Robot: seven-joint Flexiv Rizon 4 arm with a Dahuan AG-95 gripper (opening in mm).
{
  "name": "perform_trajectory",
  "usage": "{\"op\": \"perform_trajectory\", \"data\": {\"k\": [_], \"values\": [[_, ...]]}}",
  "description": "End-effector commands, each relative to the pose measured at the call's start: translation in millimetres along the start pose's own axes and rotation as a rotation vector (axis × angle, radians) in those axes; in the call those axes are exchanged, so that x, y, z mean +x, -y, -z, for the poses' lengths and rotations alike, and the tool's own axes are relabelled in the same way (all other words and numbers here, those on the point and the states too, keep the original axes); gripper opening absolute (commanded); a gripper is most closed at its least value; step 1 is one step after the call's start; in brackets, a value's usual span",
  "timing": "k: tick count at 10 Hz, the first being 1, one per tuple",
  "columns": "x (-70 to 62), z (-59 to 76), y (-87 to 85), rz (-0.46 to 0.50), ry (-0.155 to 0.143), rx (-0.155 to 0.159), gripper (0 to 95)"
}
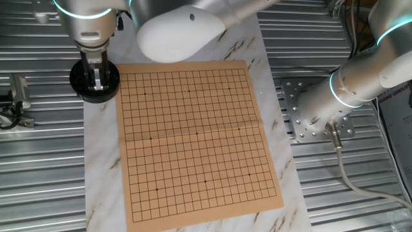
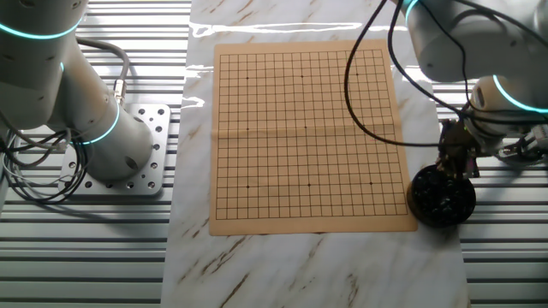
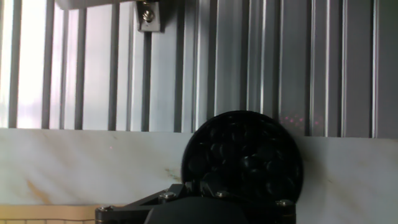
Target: Play the first move as black on the 3-4 point in the upper right corner of the Go board
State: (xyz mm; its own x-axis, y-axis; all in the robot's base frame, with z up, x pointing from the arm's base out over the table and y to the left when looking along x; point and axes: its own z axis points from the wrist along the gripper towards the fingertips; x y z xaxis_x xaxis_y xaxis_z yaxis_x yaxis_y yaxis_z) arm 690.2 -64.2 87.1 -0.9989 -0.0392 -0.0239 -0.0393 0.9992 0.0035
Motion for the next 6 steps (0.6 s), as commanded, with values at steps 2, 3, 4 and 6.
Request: {"op": "perform_trajectory", "data": {"k": [2,3,4,6], "values": [[1.6,1.5,-10.1,-0.024,0.004,0.0,0.0],[1.8,1.3,-10.9,-0.019,0.006,-0.005,0.0],[2.8,0.1,-10.6,-0.016,0.01,-0.006,0.0],[1.5,-5.8,-12.8,-0.014,0.018,-0.006,0.0]]}}
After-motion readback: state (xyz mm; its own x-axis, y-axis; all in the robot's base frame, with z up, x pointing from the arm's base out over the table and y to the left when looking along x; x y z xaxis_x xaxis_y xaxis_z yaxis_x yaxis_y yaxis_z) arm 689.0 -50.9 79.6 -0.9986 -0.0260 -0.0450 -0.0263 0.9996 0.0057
